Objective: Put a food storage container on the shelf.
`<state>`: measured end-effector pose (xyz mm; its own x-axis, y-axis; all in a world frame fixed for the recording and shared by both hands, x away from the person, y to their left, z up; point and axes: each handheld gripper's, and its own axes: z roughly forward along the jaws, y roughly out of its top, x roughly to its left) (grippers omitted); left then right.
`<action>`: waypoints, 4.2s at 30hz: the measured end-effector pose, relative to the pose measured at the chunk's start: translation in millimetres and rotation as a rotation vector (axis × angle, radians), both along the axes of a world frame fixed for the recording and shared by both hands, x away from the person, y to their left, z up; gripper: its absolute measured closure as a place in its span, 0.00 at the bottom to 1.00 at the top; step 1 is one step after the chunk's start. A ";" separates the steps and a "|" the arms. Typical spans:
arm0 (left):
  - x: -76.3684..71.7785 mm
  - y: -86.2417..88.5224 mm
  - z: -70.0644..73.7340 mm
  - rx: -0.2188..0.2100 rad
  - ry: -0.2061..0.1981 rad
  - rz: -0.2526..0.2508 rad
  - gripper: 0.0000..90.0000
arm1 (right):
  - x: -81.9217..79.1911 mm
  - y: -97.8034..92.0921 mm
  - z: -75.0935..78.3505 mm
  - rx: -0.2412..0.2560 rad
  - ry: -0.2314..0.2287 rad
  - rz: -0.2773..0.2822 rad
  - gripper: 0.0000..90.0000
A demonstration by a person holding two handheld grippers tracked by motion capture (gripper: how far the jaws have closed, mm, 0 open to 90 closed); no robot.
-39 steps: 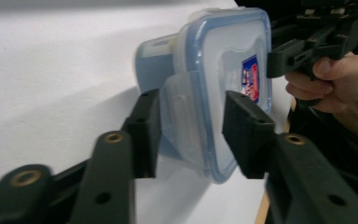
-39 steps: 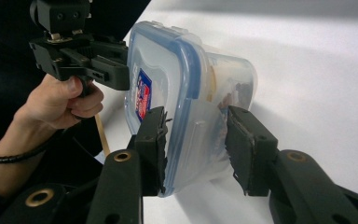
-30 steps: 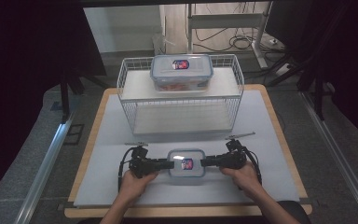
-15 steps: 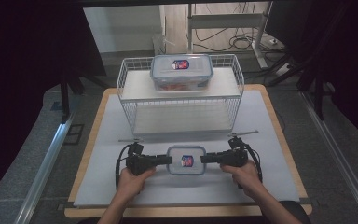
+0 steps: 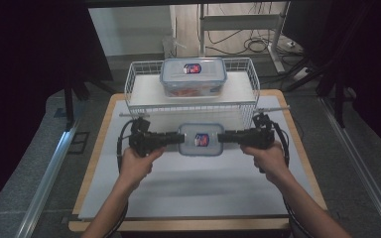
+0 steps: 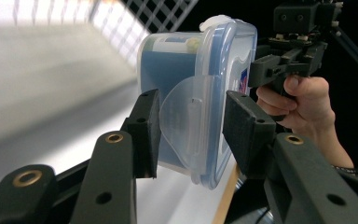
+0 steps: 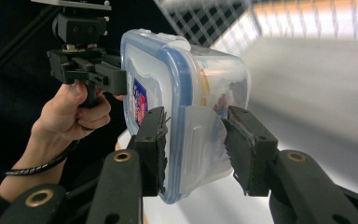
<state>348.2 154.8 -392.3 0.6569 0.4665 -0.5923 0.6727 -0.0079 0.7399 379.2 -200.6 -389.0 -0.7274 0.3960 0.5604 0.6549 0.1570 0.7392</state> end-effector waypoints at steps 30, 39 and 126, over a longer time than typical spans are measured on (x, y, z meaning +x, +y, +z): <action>128.8 22.5 110.9 -0.052 0.030 0.102 0.63 | 128.8 28.2 125.5 0.067 -0.024 -0.147 0.64; 125.6 15.4 118.6 0.067 -0.030 0.190 0.61 | 134.9 37.1 123.2 0.041 -0.039 -0.174 0.61; -87.4 -1.9 -84.1 0.481 -0.354 0.159 0.04 | -59.0 -23.3 -45.7 -0.382 -0.460 -0.123 0.05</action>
